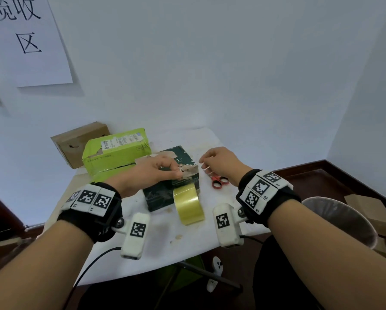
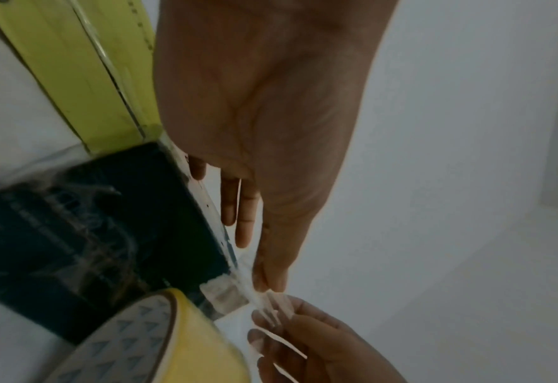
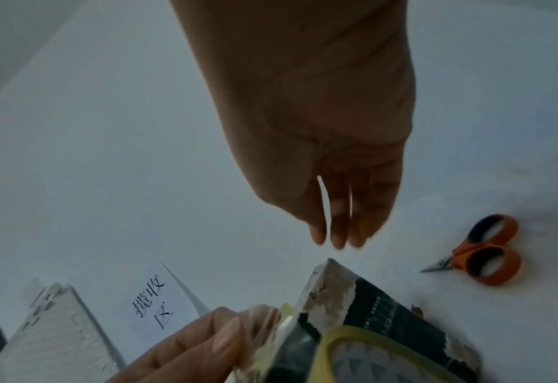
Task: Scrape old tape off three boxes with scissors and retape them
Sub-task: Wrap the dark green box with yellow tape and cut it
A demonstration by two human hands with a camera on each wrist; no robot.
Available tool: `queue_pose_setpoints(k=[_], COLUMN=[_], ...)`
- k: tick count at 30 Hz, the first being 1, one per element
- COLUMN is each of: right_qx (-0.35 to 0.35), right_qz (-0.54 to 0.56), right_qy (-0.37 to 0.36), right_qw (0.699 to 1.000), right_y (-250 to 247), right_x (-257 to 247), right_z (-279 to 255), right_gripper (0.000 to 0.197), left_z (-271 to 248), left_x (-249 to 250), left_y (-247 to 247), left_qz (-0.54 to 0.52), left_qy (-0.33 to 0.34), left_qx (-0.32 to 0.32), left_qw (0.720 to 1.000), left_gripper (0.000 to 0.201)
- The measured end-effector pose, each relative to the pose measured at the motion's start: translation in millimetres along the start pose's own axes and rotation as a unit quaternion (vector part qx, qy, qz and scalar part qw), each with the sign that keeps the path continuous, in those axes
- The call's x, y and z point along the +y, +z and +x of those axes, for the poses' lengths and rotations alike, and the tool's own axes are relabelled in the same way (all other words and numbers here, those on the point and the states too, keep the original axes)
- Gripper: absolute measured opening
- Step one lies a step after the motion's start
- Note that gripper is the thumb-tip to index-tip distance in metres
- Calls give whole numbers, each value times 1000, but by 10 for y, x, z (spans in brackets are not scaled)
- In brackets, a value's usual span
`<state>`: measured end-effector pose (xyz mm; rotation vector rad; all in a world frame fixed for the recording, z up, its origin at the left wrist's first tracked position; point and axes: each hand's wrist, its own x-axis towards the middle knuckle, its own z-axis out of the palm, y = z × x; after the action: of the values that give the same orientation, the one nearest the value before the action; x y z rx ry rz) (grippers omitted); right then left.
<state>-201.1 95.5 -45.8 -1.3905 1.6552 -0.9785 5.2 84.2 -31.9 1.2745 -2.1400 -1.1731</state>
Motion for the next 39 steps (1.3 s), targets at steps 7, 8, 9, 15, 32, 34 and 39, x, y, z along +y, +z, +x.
queue_pose_setpoints(k=[7,8,9,15,32,34,39], right_qx=[17,-5,-24,-14,220,225,205], right_qz=[-163,-160,-163,-390,172,176,116], right_qy=[60,78,92,125,-51,-95,-181], right_qw=[985,984,982,912,959,954,955], right_y=[4,-1,5,119,-55,-43,91], right_x=[246,284,324,507,101,7,-141], right_z=[214,241,273,413,340,303,237], right_gripper=[36,37,39,30,13,10,13], left_z=[-17,-16,-14,17,51,50,50], left_x=[-93,-94,-92,-137,-109,-100,-124], left_y=[-42,-41,-40,-85,-83,-79,-91], left_qz=[-85,-90,-91,-108,-72,-72,-72], left_qy=[-6,-6,-7,-16,-34,-36,-34], left_qx=[8,11,12,-8,-34,-36,-27], left_qw=[996,996,996,994,996,996,996], left_gripper=[21,21,20,15,21,16,18])
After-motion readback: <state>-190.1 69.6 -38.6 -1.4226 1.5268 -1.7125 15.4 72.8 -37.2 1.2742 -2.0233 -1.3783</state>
